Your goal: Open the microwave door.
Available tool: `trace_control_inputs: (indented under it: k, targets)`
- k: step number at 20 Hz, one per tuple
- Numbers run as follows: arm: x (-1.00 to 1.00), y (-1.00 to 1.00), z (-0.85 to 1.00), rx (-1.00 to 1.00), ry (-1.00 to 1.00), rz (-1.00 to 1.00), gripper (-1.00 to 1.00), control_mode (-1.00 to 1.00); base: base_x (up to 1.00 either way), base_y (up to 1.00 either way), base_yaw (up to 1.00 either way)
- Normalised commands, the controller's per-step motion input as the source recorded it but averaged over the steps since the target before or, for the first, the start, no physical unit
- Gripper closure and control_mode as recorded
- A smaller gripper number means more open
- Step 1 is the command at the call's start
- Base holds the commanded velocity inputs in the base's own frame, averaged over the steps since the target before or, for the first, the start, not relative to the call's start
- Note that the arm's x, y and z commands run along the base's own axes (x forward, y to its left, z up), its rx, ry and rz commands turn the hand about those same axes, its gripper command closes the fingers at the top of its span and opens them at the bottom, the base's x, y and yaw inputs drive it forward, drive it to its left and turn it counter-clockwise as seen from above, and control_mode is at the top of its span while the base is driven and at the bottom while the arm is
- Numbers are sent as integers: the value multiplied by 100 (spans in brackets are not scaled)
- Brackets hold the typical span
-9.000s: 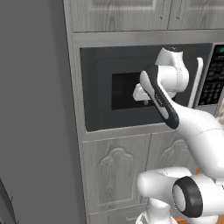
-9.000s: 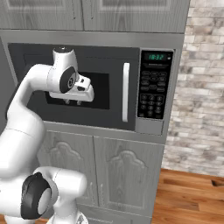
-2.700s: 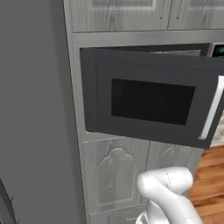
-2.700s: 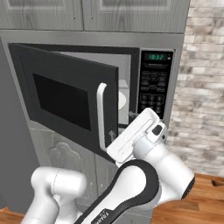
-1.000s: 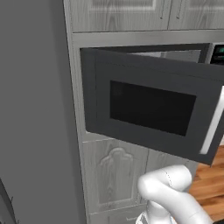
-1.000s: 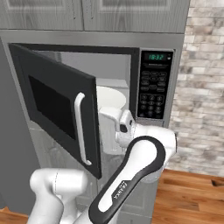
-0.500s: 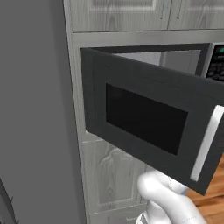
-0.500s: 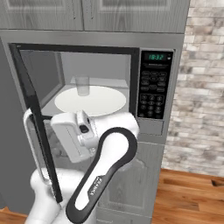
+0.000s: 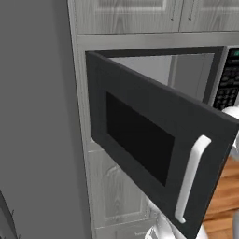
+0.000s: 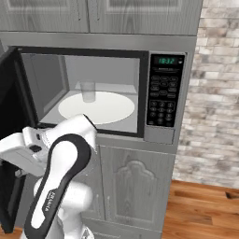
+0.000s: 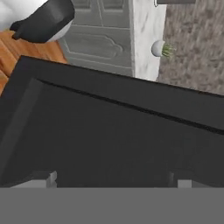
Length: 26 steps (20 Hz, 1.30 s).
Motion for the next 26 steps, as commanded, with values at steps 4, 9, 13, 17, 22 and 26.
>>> trace_control_inputs:
  k: [4, 9, 13, 17, 22, 26]
  targets:
    - [-1, 100, -2, 0, -20, 4, -100, -100, 0, 0, 0]
    - [19, 100, 0, 0, -19, 0, -100, -100, 0, 0, 0]
    - [24, 100, 0, 0, -32, 0, -100, -100, 0, 0, 0]
    - [32, 100, 0, 0, -46, -4, -100, -100, 0, 0, 0]
    - [43, 85, -9, 6, -51, -14, -100, -100, 0, 0, 0]
    - [48, 71, -45, 15, -43, -13, -100, -100, 0, 0, 0]
